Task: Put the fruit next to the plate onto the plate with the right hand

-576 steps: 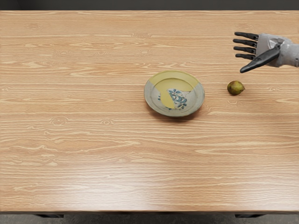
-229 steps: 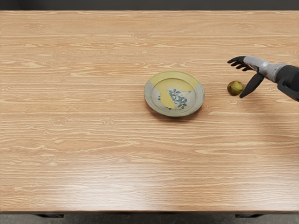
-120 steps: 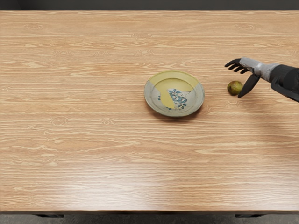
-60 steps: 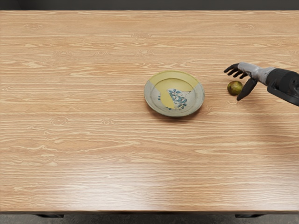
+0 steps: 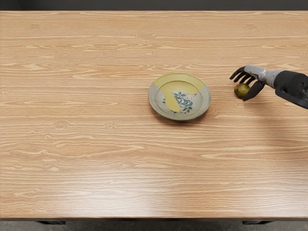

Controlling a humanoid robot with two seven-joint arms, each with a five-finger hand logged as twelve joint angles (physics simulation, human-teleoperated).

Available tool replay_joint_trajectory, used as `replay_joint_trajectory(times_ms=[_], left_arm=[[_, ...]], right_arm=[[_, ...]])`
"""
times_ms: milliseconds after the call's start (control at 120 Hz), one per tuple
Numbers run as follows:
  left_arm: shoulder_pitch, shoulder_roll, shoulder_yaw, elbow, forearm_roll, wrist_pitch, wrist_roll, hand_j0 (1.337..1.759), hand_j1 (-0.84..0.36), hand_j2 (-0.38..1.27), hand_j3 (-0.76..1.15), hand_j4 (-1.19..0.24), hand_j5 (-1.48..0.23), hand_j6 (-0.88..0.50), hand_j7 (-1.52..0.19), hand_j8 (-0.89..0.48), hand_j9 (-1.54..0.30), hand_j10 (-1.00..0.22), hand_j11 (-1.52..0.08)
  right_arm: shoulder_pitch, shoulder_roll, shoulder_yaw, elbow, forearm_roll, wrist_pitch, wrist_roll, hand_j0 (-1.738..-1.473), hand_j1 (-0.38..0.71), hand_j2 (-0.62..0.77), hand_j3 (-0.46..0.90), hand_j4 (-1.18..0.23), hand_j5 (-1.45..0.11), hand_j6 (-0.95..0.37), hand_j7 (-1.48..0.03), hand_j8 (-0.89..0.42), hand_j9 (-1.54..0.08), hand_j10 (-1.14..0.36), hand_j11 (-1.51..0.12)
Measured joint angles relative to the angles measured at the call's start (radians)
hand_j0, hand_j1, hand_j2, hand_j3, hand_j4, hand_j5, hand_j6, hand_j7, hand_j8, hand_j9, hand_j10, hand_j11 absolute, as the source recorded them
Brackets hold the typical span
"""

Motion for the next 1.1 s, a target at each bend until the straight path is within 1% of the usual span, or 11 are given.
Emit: replay_joint_trajectory(times_ms=[583,775,792,833,1100], left_arm=[[0.0,0.0,0.0,0.0,0.0,0.0,0.0,1.658,0.32,0.0,0.0,-0.02,-0.03,-0.02,-0.03,-0.02,-0.03,-0.02,-0.03],[0.0,0.0,0.0,0.0,0.0,0.0,0.0,1.658,0.32,0.0,0.0,-0.02,-0.03,-0.02,-0.03,-0.02,-0.03,-0.02,-0.03],[0.0,0.0,0.0,0.0,0.0,0.0,0.0,1.658,0.32,0.0,0.0,-0.02,-0.03,-0.02,-0.03,-0.02,-0.03,-0.02,-0.03],[0.0,0.0,0.0,0.0,0.0,0.0,0.0,1.658,0.32,0.0,0.0,-0.02,-0.03,-0.02,-0.03,-0.02,-0.03,-0.02,-0.03],[0.0,0.0,0.0,0.0,0.0,0.0,0.0,1.658,0.32,0.0,0.0,-0.02,-0.03,-0.02,-0.03,-0.02,-0.03,-0.02,-0.03]], right_arm=[[-0.007,0.0,0.003,-0.001,0.013,-0.01,0.006,-1.658,0.14,-0.08,0.0,-0.41,-0.53,-0.41,-0.53,-0.41,-0.53,-0.41,-0.53],[-0.02,0.0,0.01,-0.001,0.015,-0.022,0.007,-1.658,0.13,-0.06,0.0,-0.46,-0.49,-0.43,-0.53,-0.43,-0.53,-0.42,-0.53],[-0.021,0.0,0.009,-0.001,0.015,-0.023,0.007,-1.658,0.13,-0.07,0.0,-0.45,-0.49,-0.43,-0.53,-0.41,-0.53,-0.42,-0.53],[-0.022,0.001,0.009,-0.001,0.015,-0.025,0.007,-1.658,0.13,-0.07,0.0,-0.45,-0.49,-0.43,-0.53,-0.4,-0.54,-0.42,-0.54],[-0.025,0.001,0.004,-0.001,0.015,-0.046,0.007,-1.658,0.2,-0.08,0.0,-0.48,-0.6,-0.47,-0.61,-0.41,-0.61,-0.46,-0.61]])
